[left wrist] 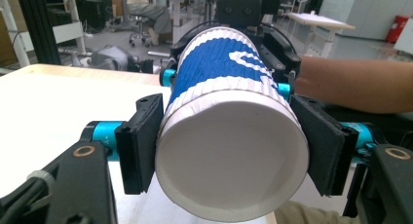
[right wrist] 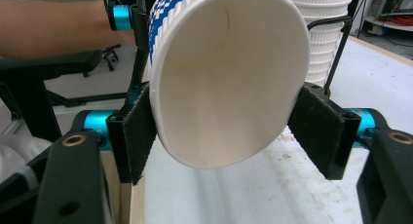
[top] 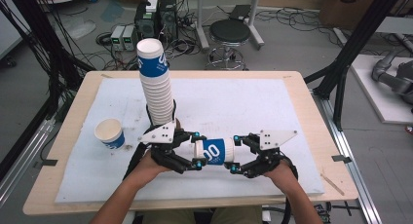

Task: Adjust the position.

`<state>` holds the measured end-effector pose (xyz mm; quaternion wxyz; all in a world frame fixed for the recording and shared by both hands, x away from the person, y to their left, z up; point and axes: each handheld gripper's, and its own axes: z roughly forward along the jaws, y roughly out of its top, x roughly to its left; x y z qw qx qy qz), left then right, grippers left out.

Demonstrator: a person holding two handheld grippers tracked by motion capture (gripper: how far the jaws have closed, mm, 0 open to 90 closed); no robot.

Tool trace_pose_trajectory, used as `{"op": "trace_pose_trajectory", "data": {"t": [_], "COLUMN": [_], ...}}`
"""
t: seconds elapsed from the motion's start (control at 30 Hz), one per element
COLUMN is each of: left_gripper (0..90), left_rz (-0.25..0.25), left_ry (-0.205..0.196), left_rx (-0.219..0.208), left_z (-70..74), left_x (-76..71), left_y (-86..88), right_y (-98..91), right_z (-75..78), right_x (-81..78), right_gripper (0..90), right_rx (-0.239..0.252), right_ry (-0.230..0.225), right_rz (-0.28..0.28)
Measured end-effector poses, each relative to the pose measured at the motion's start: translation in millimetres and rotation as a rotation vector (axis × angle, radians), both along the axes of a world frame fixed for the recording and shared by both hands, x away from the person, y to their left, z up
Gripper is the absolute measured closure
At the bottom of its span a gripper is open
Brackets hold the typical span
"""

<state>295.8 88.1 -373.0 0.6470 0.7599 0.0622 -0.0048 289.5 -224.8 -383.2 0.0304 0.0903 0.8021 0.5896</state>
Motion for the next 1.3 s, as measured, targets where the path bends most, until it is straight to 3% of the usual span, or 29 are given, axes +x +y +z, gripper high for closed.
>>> {"op": "trace_pose_trajectory", "data": {"t": [0.07, 0.13, 0.33, 0.5, 0.6, 0.83, 1.3], "left_gripper": [28.3, 15.6, 17.9, 16.2, 15.6, 15.6, 15.8], "left_rz": [0.037, 0.071, 0.067, 0.092, 0.108, 0.091, 0.028], "left_ry": [0.010, 0.033, 0.018, 0.019, 0.003, -0.029, -0.023], "left_rx": [0.033, 0.045, 0.049, 0.046, 0.065, 0.126, 0.259], "left_z": [0.8, 1.4, 2.8, 4.6, 9.6, 25.2, 36.1], "left_x": [-1.1, -1.2, -1.2, -2.2, -2.5, -2.1, 4.3], "left_y": [-1.5, -2.0, 0.1, 4.6, 8.5, 9.6, -4.4], "right_y": [0.1, 0.8, 3.2, 0.7, -0.8, 0.6, 11.1], "right_z": [1.7, 3.5, 4.8, 6.9, 9.4, 19.4, 41.2], "right_x": [-0.6, -1.0, -0.2, 0.5, 1.3, 4.1, 9.9], "right_gripper": [31.0, 32.1, 34.9, 35.1, 35.1, 35.1, 35.0], "right_rx": [-0.013, -0.019, -0.040, -0.042, -0.050, -0.115, -0.280], "right_ry": [-0.011, -0.015, -0.022, -0.024, -0.023, -0.040, -0.071], "right_rz": [0.003, 0.011, 0.023, 0.018, 0.017, 0.029, 0.077]}}
